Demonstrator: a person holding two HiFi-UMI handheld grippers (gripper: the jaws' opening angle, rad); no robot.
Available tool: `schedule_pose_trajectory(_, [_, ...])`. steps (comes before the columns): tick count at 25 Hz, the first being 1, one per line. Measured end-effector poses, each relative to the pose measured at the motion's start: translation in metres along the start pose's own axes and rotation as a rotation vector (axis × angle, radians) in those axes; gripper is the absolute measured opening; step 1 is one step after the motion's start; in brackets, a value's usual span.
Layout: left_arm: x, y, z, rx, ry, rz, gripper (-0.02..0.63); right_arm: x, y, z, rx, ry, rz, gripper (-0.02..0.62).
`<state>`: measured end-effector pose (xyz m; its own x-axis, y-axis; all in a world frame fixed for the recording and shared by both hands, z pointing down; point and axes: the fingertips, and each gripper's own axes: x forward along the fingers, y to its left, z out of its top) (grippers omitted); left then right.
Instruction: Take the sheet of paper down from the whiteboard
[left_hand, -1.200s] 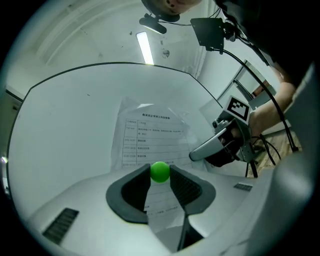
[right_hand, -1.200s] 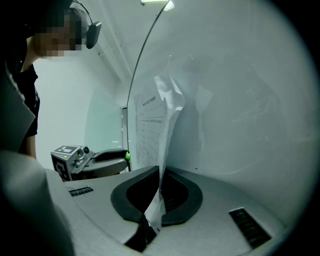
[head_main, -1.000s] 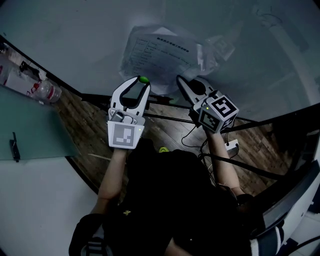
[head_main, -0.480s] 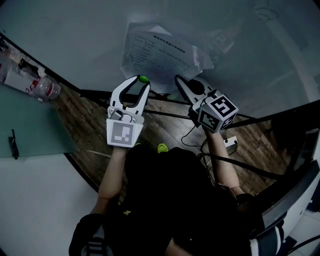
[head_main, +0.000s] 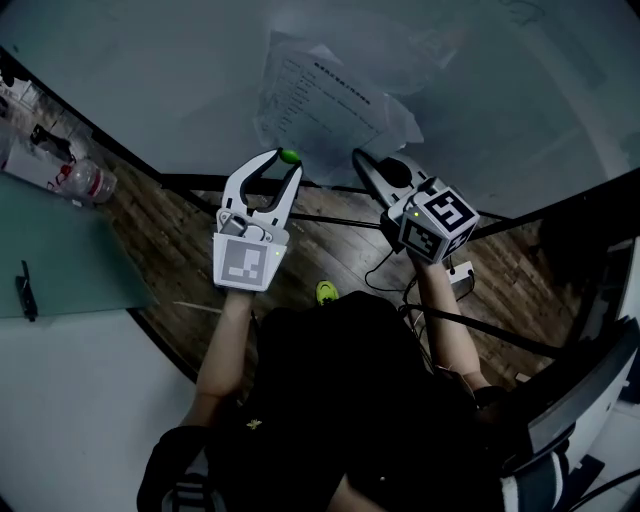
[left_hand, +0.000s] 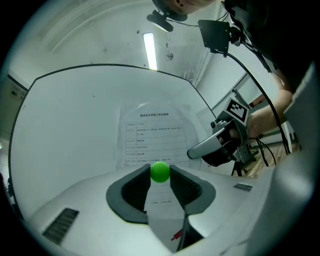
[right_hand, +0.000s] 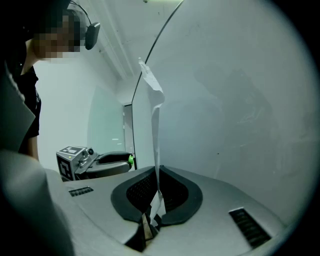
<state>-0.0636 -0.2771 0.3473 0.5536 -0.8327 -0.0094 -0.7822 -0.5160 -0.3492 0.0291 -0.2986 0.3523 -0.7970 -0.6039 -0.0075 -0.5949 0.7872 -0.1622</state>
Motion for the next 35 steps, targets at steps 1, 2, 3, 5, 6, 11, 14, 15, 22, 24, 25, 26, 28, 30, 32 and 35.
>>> schedule_pose_trajectory(1, [-0.010, -0.001, -0.001, -0.003, -0.005, -0.004, 0.141, -0.003, 0.011, -0.001, -0.007, -0.002, -0.004, 0.028])
schedule_pose_trajectory(2, [-0.022, -0.002, -0.001, -0.004, -0.011, -0.010, 0.141, -0.006, 0.023, -0.003, -0.014, -0.006, -0.010, 0.028])
schedule_pose_trajectory(3, [-0.035, -0.005, -0.001, -0.003, -0.017, -0.018, 0.141, -0.010, 0.036, -0.005, -0.020, -0.009, -0.018, 0.028])
schedule_pose_trajectory(5, [-0.052, -0.008, 0.002, 0.001, -0.026, -0.035, 0.141, -0.017, 0.054, -0.007, -0.023, -0.013, -0.036, 0.028])
schedule_pose_trajectory(6, [-0.057, -0.008, 0.005, 0.001, -0.029, -0.043, 0.141, -0.019, 0.059, -0.006, -0.021, -0.013, -0.044, 0.028])
schedule_pose_trajectory(11, [-0.060, -0.005, 0.014, -0.012, -0.025, -0.082, 0.141, -0.023, 0.069, -0.001, 0.003, -0.008, -0.074, 0.028])
schedule_pose_trajectory(14, [-0.061, -0.005, 0.017, -0.015, -0.014, -0.101, 0.141, -0.024, 0.074, 0.001, 0.026, -0.004, -0.076, 0.028])
schedule_pose_trajectory(15, [-0.066, -0.006, 0.016, -0.017, -0.014, -0.107, 0.141, -0.027, 0.079, -0.001, 0.027, 0.001, -0.080, 0.028])
schedule_pose_trajectory(22, [-0.136, -0.024, 0.015, -0.017, -0.046, -0.123, 0.141, -0.050, 0.149, -0.022, -0.001, 0.001, -0.097, 0.028])
schedule_pose_trajectory(24, [-0.146, -0.027, 0.016, -0.018, -0.046, -0.132, 0.141, -0.055, 0.159, -0.025, 0.004, 0.001, -0.103, 0.028])
schedule_pose_trajectory(25, [-0.150, -0.029, 0.016, -0.019, -0.048, -0.136, 0.141, -0.057, 0.164, -0.025, 0.005, 0.000, -0.105, 0.028])
schedule_pose_trajectory(26, [-0.155, -0.031, 0.018, -0.020, -0.050, -0.139, 0.141, -0.059, 0.169, -0.026, 0.005, 0.000, -0.106, 0.028])
schedule_pose_trajectory(28, [-0.164, -0.035, 0.020, -0.018, -0.051, -0.147, 0.141, -0.064, 0.179, -0.027, 0.005, -0.001, -0.108, 0.028])
schedule_pose_trajectory(30, [-0.174, -0.039, 0.020, -0.021, -0.050, -0.152, 0.141, -0.069, 0.189, -0.030, 0.006, 0.000, -0.110, 0.028])
schedule_pose_trajectory(32, [-0.185, -0.041, 0.020, -0.024, -0.048, -0.154, 0.141, -0.072, 0.199, -0.033, 0.009, 0.001, -0.112, 0.028])
schedule_pose_trajectory(35, [-0.200, -0.042, 0.021, -0.024, -0.047, -0.155, 0.141, -0.075, 0.215, -0.034, 0.027, -0.010, -0.108, 0.028])
